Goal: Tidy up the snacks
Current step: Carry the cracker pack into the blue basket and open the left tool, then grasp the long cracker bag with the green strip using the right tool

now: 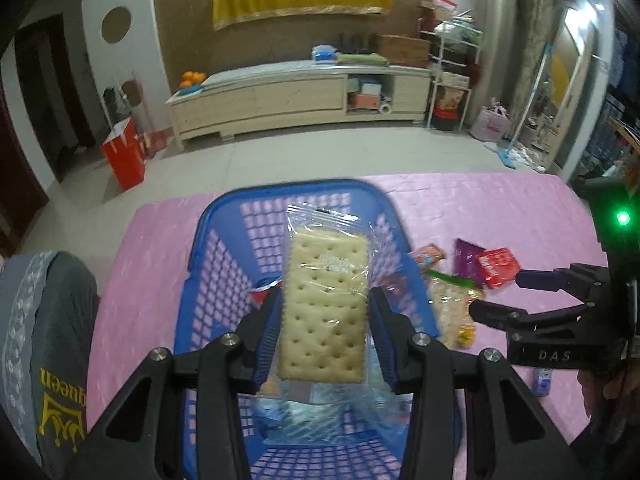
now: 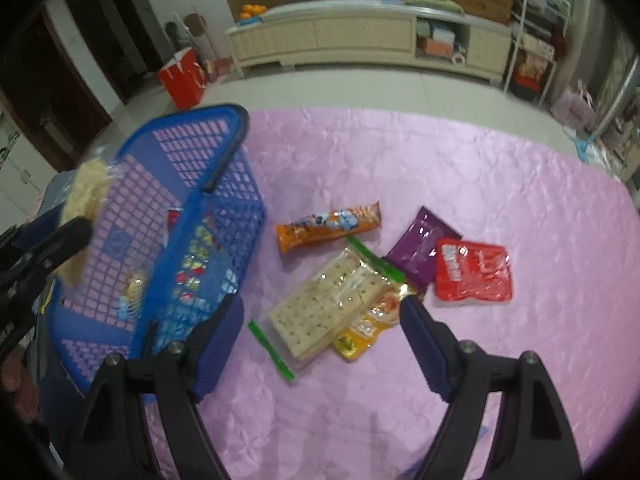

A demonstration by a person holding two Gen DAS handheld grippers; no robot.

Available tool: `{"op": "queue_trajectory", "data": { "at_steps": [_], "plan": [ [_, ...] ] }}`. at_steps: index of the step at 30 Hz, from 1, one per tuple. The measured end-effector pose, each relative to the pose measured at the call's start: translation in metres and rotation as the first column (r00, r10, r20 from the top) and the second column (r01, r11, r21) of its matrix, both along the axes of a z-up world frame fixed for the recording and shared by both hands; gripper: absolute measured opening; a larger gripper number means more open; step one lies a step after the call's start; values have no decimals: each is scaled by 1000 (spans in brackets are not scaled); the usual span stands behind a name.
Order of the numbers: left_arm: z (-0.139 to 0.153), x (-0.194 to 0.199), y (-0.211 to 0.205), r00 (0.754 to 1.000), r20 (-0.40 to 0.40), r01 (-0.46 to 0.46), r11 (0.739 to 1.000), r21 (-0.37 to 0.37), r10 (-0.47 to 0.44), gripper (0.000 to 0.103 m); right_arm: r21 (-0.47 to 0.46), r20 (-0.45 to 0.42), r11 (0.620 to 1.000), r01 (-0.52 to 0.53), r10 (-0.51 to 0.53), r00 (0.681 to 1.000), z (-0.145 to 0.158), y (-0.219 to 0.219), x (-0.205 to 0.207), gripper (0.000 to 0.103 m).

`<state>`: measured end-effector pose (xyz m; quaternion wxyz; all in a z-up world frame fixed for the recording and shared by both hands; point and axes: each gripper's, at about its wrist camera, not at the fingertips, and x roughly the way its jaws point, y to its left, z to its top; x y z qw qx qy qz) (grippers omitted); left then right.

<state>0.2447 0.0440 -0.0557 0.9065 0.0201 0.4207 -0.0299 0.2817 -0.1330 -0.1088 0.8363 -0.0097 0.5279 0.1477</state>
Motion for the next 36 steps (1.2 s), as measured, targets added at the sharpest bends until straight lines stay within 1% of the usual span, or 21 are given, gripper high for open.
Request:
{"op": "queue_trajectory", "data": {
  "at_steps": [7, 10, 12, 13, 14, 16, 17, 19, 21, 24, 25, 26, 27, 28, 30, 32, 34, 35, 36],
  "plan": [
    [-32, 23, 19, 995, -93, -40, 999, 3, 40, 41, 13, -109, 998, 57, -56, 992, -39, 6, 24, 84],
    [-40, 28, 21, 993, -110, -41, 999, 7, 42, 41, 19, -150, 996, 92, -89, 985, -53, 5, 35, 84],
    [-42, 31, 24, 990, -136, -34, 999, -16, 32, 41, 14, -157, 994, 108, -105, 982, -59, 6, 39, 84],
    [-41, 31, 23, 990, -138, -26, 999, -21, 23, 41, -5, -158, 994, 112, -111, 981, -62, 8, 41, 84],
    [-41, 33, 22, 990, -141, -12, 1000, -9, 11, 41, -26, -162, 993, 116, -119, 980, -65, 10, 43, 84],
    [-39, 35, 16, 989, -147, -4, 1000, 28, 8, 41, -34, -181, 992, 123, -127, 975, -71, 13, 46, 84],
    [-40, 40, 15, 986, -167, -4, 999, 44, 11, 41, -36, -187, 992, 124, -129, 974, -73, 16, 47, 84],
    [-42, 45, 10, 980, -199, 10, 999, 48, 0, 41, -59, -196, 990, 125, -134, 971, -78, 19, 48, 84],
    [-44, 53, 8, 976, -217, 22, 998, 59, -8, 41, -89, -184, 989, 119, -134, 974, -80, 22, 49, 84],
    [-48, 58, 9, 971, -241, 14, 998, 53, -1, 41, -121, -174, 987, 110, -130, 976, -83, 28, 48, 84],
    [-49, 60, 11, 969, -247, 4, 998, 56, 10, 43, -137, -166, 986, 97, -120, 979, -84, 30, 47, 83],
    [-50, 60, 12, 968, -251, -10, 998, 61, 25, 50, -147, -152, 986, 79, -101, 983, -84, 34, 46, 80],
    [-50, 61, 14, 967, -250, -24, 998, 65, 39, 56, -151, -141, 986, 63, -85, 986, -84, 37, 44, 80],
    [-49, 60, 16, 968, -244, -39, 997, 63, 54, 66, -144, -135, 988, 46, -66, 989, -84, 38, 42, 78],
    [-45, 56, 22, 972, -224, -63, 997, 37, 70, 68, -133, -124, 991, 24, -41, 991, -83, 38, 37, 76],
    [-42, 52, 27, 973, -218, -80, 997, 18, 81, 71, -117, -120, 993, 24, -38, 992, -81, 36, 32, 73],
    [-39, 48, 31, 974, -206, -88, 996, 8, 88, 71, -101, -115, 995, 22, -34, 993, -78, 32, 26, 70],
    [-37, 43, 33, 976, -202, -87, 996, -4, 84, 71, -99, -106, 995, 20, -31, 994, -76, 31, 22, 67],
    [-35, 42, 35, 976, -199, -86, 996, -7, 83, 71, -95, -100, 995, 19, -28, 995, -73, 28, 19, 67]
  ]
}}
